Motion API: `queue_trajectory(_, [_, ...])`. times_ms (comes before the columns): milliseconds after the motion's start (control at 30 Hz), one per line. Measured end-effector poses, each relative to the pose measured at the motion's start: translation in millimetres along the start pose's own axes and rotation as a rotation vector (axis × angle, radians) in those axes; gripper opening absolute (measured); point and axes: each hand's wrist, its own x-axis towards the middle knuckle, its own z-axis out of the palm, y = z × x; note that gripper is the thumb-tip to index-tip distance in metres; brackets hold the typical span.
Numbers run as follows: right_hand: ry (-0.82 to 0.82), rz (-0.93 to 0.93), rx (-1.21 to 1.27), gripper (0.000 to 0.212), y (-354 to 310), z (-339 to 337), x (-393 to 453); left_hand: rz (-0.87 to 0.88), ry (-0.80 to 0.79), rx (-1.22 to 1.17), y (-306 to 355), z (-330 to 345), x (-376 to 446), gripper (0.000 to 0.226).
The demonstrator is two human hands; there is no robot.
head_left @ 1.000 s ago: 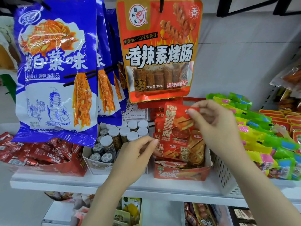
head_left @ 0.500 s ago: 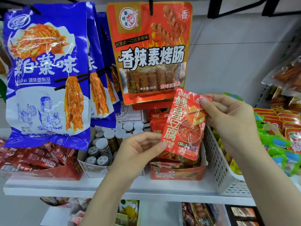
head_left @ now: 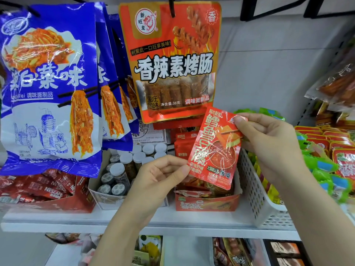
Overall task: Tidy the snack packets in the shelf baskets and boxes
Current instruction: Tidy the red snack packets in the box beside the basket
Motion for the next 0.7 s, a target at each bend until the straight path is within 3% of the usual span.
queue_trajectory(67, [-0.051,0.045,0.109,0.004,0.7,1.6,0.1,-0.01,-0.056,-0.114,0.8,3.8,0.0,0.026])
queue_trajectory(233, [-0.25,0.151,0.383,0.014,4.1,11.8,-3.1,-0.237,-0.338,-0.515,8.0,20.7,-2.4,0.074])
queue_trajectory(300, [-0.296,0.154,0.434,0.018,6.0,17.5,-5.8,-0.261,-0.36,-0.506,6.2,26.6,-3.7,0.062])
queue_trajectory(367, [-0.298,0.144,0.417,0.018,7.9,21.1,-7.3,-0.252,-0.315,-0.525,0.9,29.3,-3.1,0.04])
queue_trajectory(467, [-0.225,0.158,0.199,0.012,8.9,16.6,-4.3,-0.227,-0.156,-0.428,-5.2,26.1,0.0,0.031])
queue_trajectory(600, [-0.308,0.313,0.264,0.031,2.5,1.7,3.6,-0.127,0.116,-0.243,-10.9,19.0,7.4,0.022])
queue_trajectory(700, [-0.34,0.229,0.146,0.037,4.3,-0.6,2.5,-0.066,0.195,-0.111,-13.3,16.9,7.9,0.018])
